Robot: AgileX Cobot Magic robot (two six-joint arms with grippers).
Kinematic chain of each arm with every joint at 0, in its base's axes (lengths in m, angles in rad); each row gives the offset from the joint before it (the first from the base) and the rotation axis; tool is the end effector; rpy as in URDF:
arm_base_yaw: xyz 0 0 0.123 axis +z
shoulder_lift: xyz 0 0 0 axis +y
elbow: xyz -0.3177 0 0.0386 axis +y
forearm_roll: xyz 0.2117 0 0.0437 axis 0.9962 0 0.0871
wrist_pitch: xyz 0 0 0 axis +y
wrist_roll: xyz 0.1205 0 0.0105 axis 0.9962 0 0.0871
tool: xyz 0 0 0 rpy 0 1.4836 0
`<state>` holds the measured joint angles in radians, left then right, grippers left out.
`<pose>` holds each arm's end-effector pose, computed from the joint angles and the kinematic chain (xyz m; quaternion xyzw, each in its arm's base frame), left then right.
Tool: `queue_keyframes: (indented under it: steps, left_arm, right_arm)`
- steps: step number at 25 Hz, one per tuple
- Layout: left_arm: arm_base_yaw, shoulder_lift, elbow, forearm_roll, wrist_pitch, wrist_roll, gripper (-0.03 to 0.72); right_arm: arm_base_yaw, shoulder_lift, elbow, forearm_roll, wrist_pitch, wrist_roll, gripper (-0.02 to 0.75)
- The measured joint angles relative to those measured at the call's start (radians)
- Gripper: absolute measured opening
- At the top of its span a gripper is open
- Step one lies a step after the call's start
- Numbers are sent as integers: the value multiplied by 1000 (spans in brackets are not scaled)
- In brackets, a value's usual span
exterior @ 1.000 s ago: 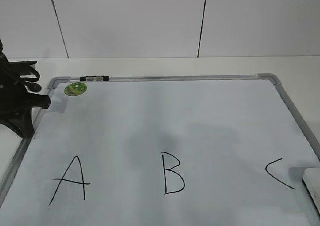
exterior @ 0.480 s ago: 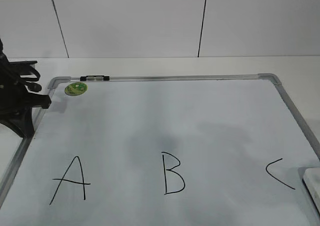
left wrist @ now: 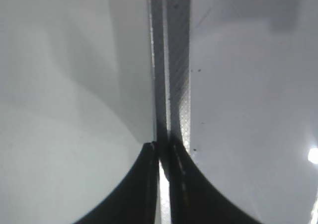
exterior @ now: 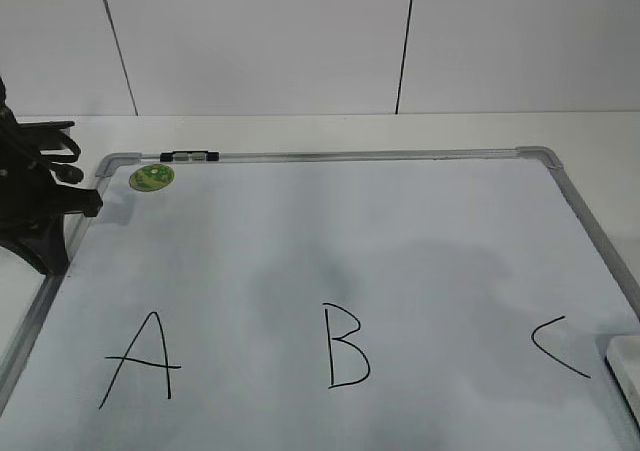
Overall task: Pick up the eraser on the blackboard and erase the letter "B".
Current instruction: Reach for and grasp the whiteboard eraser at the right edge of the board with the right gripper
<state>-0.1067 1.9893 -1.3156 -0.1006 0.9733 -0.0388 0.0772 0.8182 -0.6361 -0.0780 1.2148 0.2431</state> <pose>0.3556 -0.0482 0.1791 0.0059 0.9991 -0.0420 0.0024 0.0589 -0.0043 0.2694 0.0734 0.9881 -0.0168 0.1345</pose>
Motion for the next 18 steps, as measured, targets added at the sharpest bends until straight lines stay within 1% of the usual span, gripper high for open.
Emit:
queue_keyframes:
  steps: [9, 18]
  left_arm:
    - [0, 0, -1, 2, 2, 0, 19]
    - [0, 0, -1, 4, 2, 0, 19]
  right_arm:
    - [0, 195, 0, 22, -153, 0, 594]
    - [0, 389, -2, 21, -270, -30, 585]
